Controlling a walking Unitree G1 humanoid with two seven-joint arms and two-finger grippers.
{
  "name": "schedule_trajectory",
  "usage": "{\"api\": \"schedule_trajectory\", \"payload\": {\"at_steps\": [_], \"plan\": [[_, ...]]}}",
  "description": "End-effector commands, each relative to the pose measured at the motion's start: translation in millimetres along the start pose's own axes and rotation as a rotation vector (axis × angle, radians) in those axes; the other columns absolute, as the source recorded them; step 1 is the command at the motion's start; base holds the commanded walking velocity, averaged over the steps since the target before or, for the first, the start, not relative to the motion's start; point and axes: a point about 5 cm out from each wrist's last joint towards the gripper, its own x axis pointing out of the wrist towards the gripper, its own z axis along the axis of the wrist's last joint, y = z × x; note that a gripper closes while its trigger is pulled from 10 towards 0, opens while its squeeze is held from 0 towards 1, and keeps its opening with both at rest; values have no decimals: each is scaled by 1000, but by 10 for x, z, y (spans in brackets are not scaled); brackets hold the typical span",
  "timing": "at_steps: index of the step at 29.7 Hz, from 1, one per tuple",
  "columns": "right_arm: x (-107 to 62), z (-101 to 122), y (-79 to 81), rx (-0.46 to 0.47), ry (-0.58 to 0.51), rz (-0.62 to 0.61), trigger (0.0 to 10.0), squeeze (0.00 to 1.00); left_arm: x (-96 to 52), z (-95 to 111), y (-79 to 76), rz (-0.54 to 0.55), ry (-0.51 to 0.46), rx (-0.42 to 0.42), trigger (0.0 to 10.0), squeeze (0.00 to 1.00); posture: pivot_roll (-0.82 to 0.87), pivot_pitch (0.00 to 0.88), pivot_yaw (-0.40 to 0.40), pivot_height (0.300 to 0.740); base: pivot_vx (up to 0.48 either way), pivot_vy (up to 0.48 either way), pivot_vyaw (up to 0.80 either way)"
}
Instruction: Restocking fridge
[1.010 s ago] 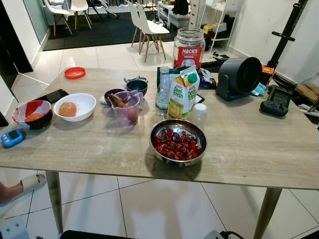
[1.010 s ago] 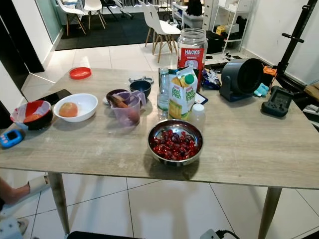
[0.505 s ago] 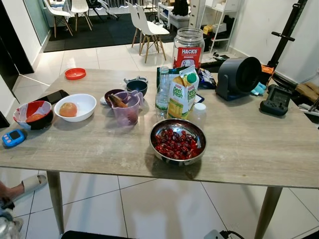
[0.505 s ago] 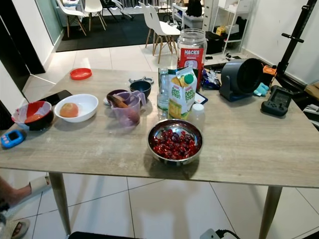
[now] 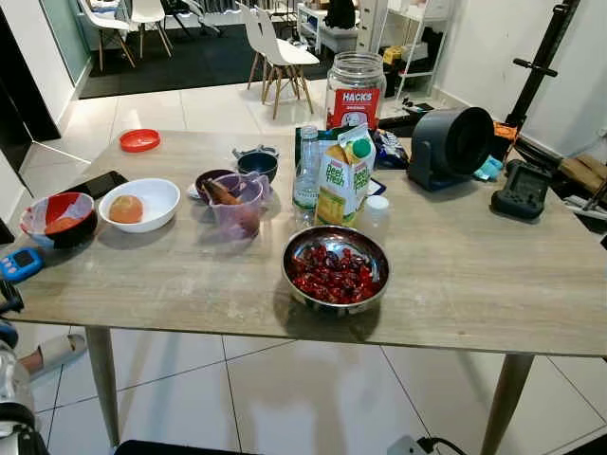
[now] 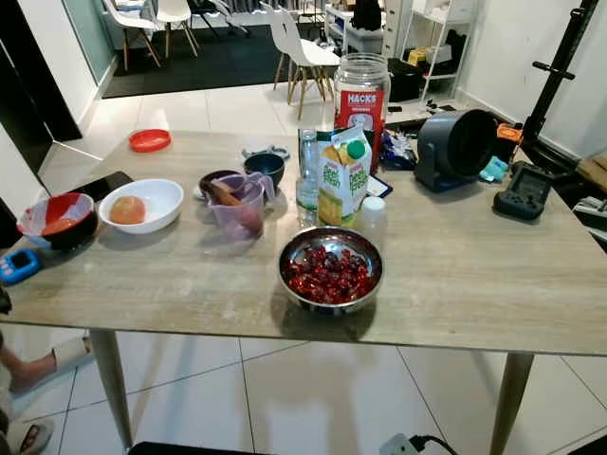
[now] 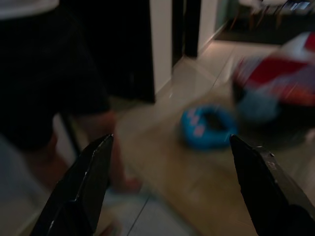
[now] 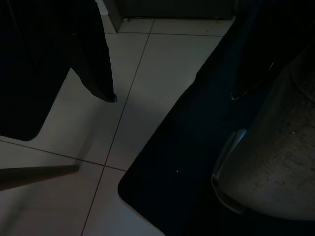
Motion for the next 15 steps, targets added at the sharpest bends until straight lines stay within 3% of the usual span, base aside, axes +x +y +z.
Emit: {"api": "schedule_trajectory", "payload": {"at_steps": [1, 5, 12, 15], "plan": [[1, 8, 20, 10, -1, 5, 10000, 0, 41, 98, 51, -6, -38, 17, 10000, 0, 43, 0, 26, 740, 0, 0, 0], [2, 4, 37, 10, 0, 7, 10000, 0, 96, 262, -247, -200, -108, 19, 10000, 0, 43, 0, 26, 740, 0, 0, 0], [2, 2, 37, 11, 0, 6, 10000, 0, 108, 345, -421, -297, -140, -7, 10000, 0, 43, 0, 26, 740, 0, 0, 0], [1, -16, 40, 13, 3, 7, 10000, 0, 98, 374, -574, -382, -148, -20, 10000, 0, 41, 0, 27, 740, 0, 0, 0]]}}
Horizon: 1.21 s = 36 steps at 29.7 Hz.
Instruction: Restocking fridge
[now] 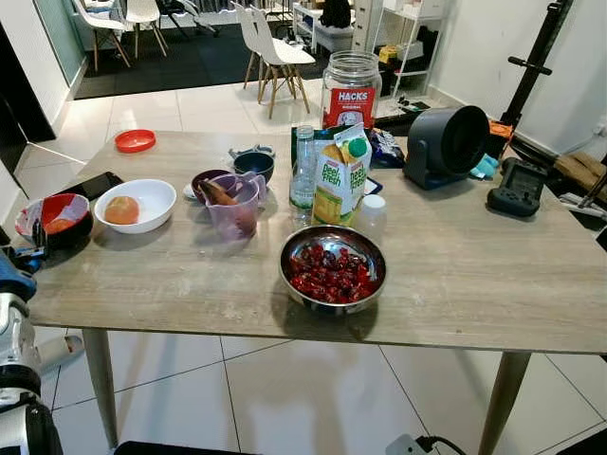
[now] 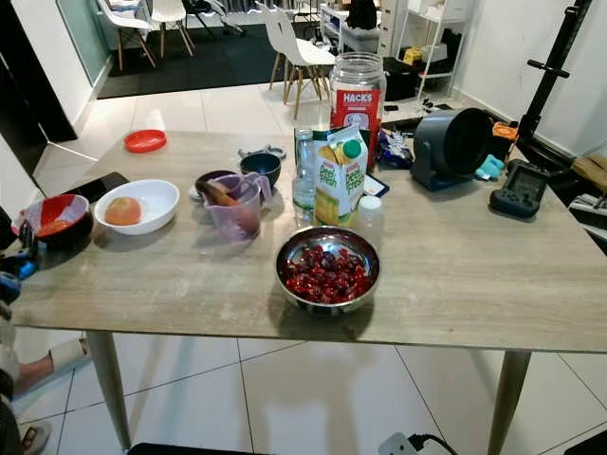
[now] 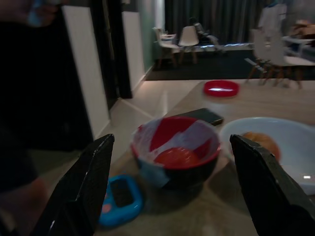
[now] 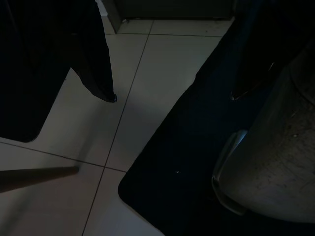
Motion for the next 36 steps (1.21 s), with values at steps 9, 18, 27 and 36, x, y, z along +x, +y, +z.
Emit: {"api": "schedule_trajectory", "payload": {"at_steps": [9, 18, 27, 36], "plan": [[-6, -125, 20, 14, 22, 6, 10000, 0, 33, -7, -301, -147, -12, -36, 10000, 0, 41, 0, 27, 740, 0, 0, 0], [-7, -127, 2, 7, 26, 4, 10000, 0, 50, 37, -511, -283, -43, -98, 10000, 0, 37, 0, 27, 740, 0, 0, 0], [3, 39, 31, -9, 3, 7, 10000, 0, -143, 86, -1206, -738, -87, -150, 10000, 0, 39, 0, 21, 740, 0, 0, 0], [3, 40, 31, -7, 2, 9, 10000, 0, -539, 96, -1609, -1160, -47, -213, 10000, 0, 39, 0, 20, 740, 0, 0, 0]]}}
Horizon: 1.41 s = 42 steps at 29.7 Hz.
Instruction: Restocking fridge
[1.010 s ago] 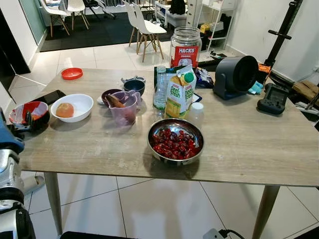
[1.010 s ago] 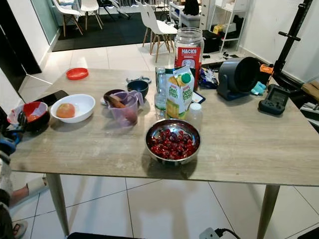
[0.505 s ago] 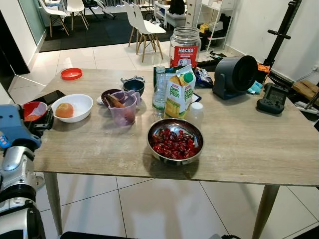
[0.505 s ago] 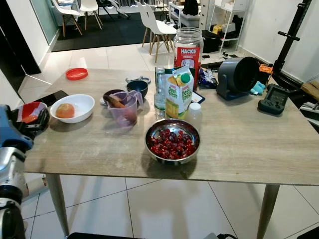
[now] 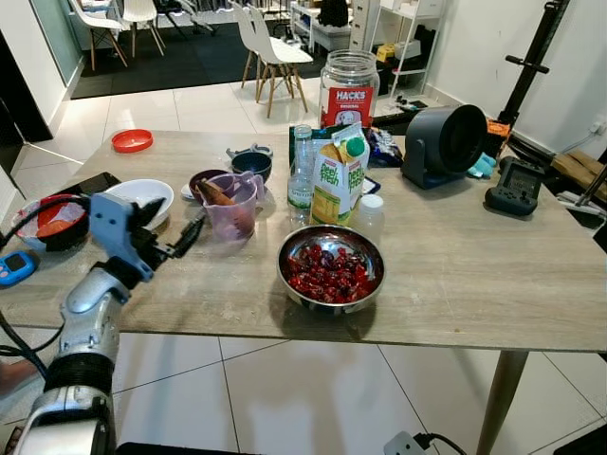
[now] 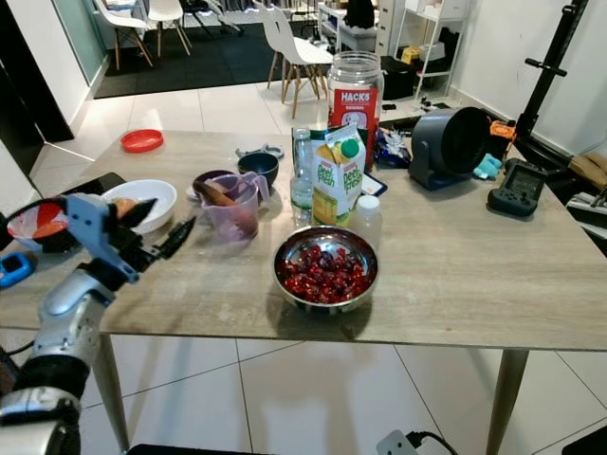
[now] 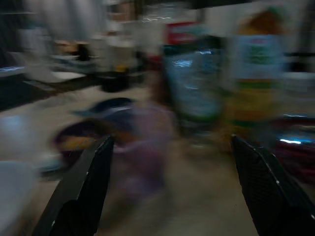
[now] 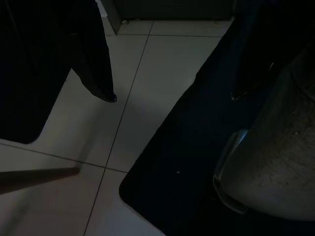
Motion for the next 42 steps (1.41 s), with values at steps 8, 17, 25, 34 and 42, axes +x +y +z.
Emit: {"api": "schedule_trajectory", "payload": {"at_steps": [8, 17, 25, 34, 42], "plan": [[1, -25, 33, -18, 18, 2, 10000, 0, 139, -103, -583, -351, 44, -134, 10000, 0, 38, 0, 23, 740, 0, 0, 0], [2, -3, 27, -20, 21, -6, 10000, 0, 194, -181, -1025, -565, 108, -205, 10000, 0, 38, 0, 23, 740, 0, 0, 0], [3, 104, -1, -21, 7, -9, 10000, 0, 148, -316, -1278, -699, 247, -179, 10000, 0, 36, 0, 22, 740, 0, 0, 0], [2, 50, -5, -24, 15, -13, 10000, 0, 35, -661, -1402, -749, 459, -112, 10000, 0, 35, 0, 23, 740, 0, 0, 0], [-7, -86, -77, -22, 37, -30, 10000, 0, -66, -830, -1453, -765, 547, -133, 10000, 0, 33, 0, 21, 740, 0, 0, 0]]}}
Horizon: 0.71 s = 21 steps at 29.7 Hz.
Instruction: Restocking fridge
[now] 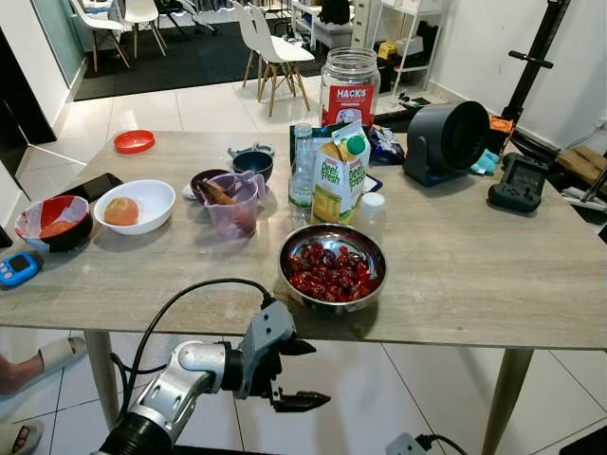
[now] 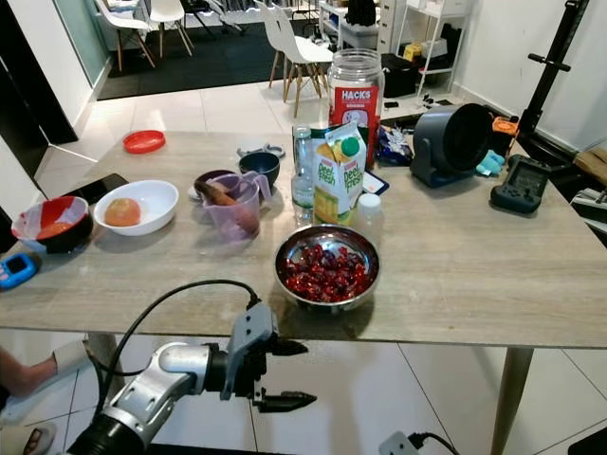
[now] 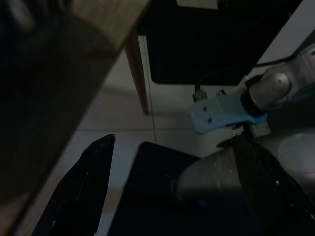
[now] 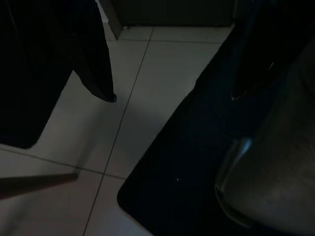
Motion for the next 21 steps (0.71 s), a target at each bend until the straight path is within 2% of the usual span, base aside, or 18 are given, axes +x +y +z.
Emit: {"api": "schedule_trajectory", "payload": {"at_steps": [1, 5, 6, 9, 11, 14, 17, 21], "plan": [[-2, -33, -38, -2, 3, -11, 10000, 0, -35, -124, -23, -5, 66, -6, 10000, 0, 33, 0, 21, 740, 0, 0, 0], [-7, -138, -73, -4, 20, -52, 10000, 0, -63, -450, -98, -20, 198, -58, 10000, 0, 29, 0, 20, 740, 0, 0, 0], [-7, -138, -73, -4, 20, -52, 10000, 0, -63, -450, -98, -20, 198, -58, 10000, 0, 29, 0, 20, 740, 0, 0, 0], [-8, -152, -80, -10, 23, -61, 10000, 0, -100, -667, -164, -21, 282, -100, 10000, 0, 30, 0, 19, 740, 0, 0, 0], [-8, -153, -80, -12, 23, -61, 10000, 0, -109, -711, -179, -23, 300, -109, 10000, 0, 30, 0, 19, 740, 0, 0, 0], [-8, -144, -80, -18, 23, -62, 10000, 0, -162, -918, -232, -21, 419, -127, 10000, 0, 35, 0, 13, 740, 0, 0, 0], [-7, -128, -75, -22, 20, -61, 10000, 0, -190, -1018, -259, -20, 472, -143, 10000, 0, 37, 0, 13, 740, 0, 0, 0], [-5, -97, -75, -19, 14, -62, 10000, 0, -249, -1178, -331, -25, 528, -208, 10000, 0, 35, 0, 17, 740, 0, 0, 0]]}}
